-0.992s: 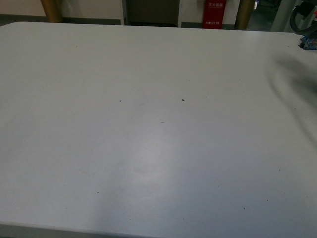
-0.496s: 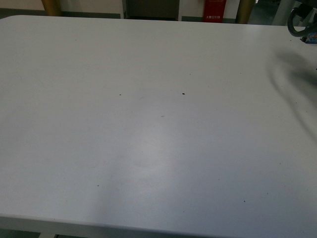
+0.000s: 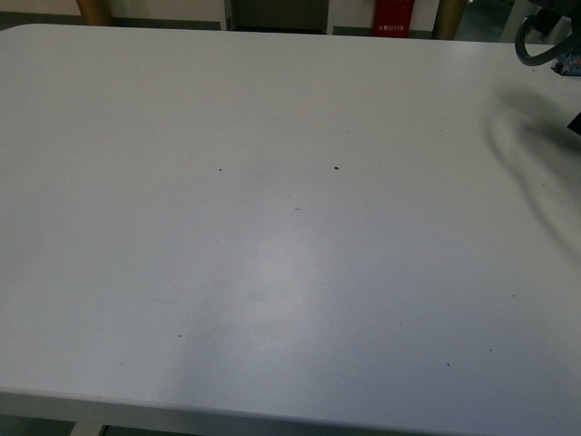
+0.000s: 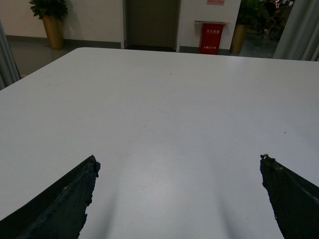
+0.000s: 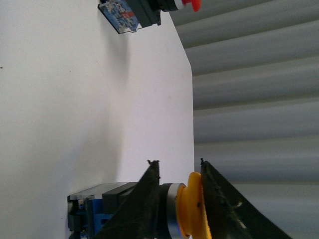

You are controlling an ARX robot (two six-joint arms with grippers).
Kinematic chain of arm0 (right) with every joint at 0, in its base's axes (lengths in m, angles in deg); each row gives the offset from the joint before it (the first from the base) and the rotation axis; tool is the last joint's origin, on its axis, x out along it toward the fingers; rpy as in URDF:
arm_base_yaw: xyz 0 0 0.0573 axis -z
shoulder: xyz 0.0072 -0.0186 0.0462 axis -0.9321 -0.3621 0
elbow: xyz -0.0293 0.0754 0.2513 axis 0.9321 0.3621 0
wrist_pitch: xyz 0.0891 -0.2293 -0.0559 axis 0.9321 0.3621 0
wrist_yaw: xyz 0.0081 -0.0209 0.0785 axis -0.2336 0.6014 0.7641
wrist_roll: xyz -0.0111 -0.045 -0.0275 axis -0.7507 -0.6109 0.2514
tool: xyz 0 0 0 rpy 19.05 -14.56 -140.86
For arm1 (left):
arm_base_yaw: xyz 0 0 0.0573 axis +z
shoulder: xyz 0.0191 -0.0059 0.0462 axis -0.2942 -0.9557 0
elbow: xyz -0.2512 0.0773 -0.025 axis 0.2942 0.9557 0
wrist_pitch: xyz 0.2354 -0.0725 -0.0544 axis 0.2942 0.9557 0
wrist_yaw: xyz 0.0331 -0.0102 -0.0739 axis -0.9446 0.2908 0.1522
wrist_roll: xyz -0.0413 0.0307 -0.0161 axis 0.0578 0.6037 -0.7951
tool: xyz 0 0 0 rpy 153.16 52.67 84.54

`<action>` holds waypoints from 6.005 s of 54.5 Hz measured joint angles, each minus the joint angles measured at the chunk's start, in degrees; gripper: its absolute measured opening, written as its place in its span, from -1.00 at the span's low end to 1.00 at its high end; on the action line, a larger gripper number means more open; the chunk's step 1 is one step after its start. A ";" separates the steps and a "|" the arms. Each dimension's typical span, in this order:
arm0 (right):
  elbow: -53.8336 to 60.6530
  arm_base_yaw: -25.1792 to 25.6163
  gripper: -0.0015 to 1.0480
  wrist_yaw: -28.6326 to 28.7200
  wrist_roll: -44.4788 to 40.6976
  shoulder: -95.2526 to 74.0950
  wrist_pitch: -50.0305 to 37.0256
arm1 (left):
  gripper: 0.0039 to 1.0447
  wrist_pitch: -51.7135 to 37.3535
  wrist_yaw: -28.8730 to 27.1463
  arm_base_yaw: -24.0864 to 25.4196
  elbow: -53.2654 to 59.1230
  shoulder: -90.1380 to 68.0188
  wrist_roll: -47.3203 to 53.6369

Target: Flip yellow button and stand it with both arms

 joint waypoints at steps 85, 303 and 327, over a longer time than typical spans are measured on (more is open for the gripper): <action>0.52 1.42 0.86 7.41 7.26 8.09 7.37 | 0.87 0.00 0.00 0.00 0.00 0.00 0.00; 67.65 10.08 -0.36 52.78 58.31 110.03 23.30 | 0.87 0.00 -0.02 0.00 0.00 0.00 0.04; 67.65 10.08 0.89 52.76 58.36 110.03 23.30 | 0.87 0.00 -0.02 0.00 0.00 0.00 0.04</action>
